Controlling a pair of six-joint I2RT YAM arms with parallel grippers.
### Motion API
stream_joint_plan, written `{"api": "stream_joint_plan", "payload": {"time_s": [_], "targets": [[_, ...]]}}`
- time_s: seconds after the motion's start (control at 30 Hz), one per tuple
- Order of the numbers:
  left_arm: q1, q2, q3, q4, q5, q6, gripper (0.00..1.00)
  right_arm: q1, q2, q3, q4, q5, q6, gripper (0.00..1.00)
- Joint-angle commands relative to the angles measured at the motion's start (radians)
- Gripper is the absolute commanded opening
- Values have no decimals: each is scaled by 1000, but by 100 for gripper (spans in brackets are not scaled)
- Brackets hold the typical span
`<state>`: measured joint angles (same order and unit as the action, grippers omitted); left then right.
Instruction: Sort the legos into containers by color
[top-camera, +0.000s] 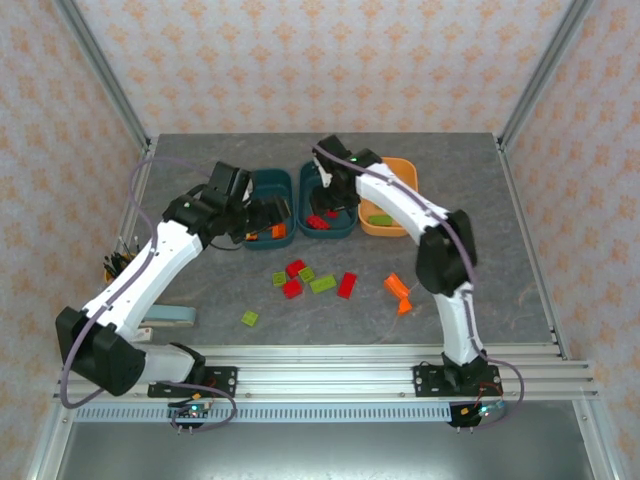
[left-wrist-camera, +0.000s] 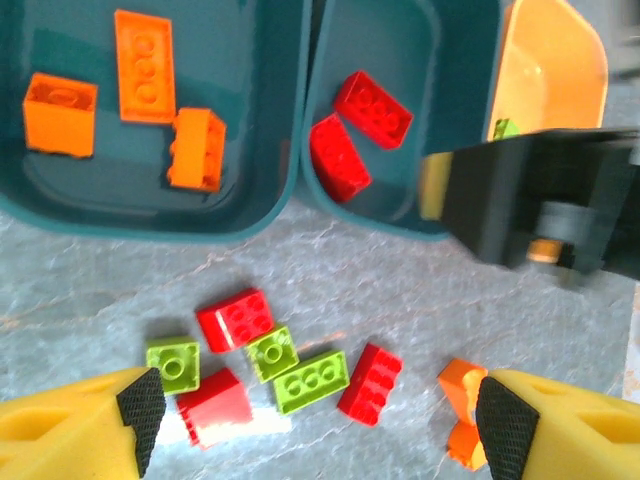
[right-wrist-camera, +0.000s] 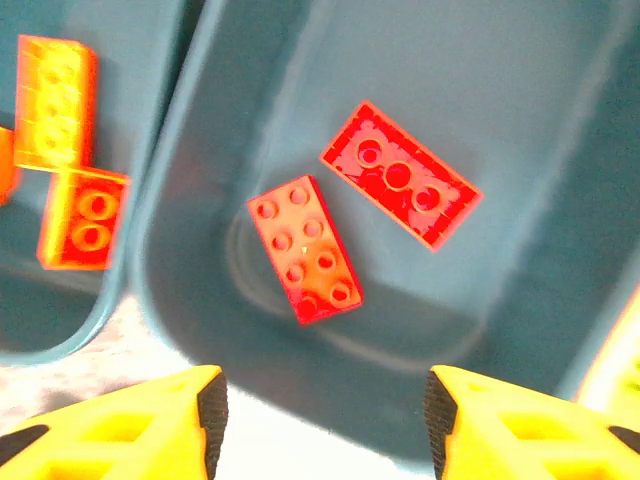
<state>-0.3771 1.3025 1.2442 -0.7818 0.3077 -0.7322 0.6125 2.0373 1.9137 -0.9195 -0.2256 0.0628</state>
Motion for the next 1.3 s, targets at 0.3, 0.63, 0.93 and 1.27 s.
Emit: {"api": "stream_joint_plan", "payload": {"time_s": [0.3,0.63,0.93,1.27], "targets": [[-88,-190,-273,-112,-46,-63,81,39,-721,-634,200,-148,346,69],[-202,-298,-424,-117,-143,-227,76,142,-983,-857,97,-127,392,78],[-281,-229,-436,8,-200,-367,73,217,-937,-896,148,-117,352,77],[-391,142,-265,103,-242,-456,77,225,-1004,-971,229,-118,344,85]]}}
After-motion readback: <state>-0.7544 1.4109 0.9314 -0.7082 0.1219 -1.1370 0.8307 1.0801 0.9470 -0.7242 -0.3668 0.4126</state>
